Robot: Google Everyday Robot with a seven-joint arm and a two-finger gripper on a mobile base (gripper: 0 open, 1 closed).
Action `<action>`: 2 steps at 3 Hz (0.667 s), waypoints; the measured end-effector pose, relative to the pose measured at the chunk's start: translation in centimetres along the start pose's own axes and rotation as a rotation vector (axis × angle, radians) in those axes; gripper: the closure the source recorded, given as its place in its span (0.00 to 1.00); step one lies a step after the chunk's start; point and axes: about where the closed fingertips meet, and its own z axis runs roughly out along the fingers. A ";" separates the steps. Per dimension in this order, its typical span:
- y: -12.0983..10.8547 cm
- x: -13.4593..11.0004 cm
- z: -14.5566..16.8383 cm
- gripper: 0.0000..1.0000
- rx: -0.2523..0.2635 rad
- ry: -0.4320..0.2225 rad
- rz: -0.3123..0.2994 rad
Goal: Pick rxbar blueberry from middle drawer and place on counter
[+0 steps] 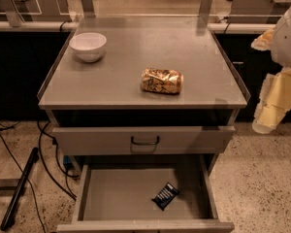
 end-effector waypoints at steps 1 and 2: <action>0.0 0.0 0.0 0.01 0.000 0.000 0.000; 0.0 0.0 0.0 0.25 0.000 0.000 0.000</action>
Offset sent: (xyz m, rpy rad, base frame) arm 0.0000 0.0000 0.0000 0.0000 0.0000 0.0000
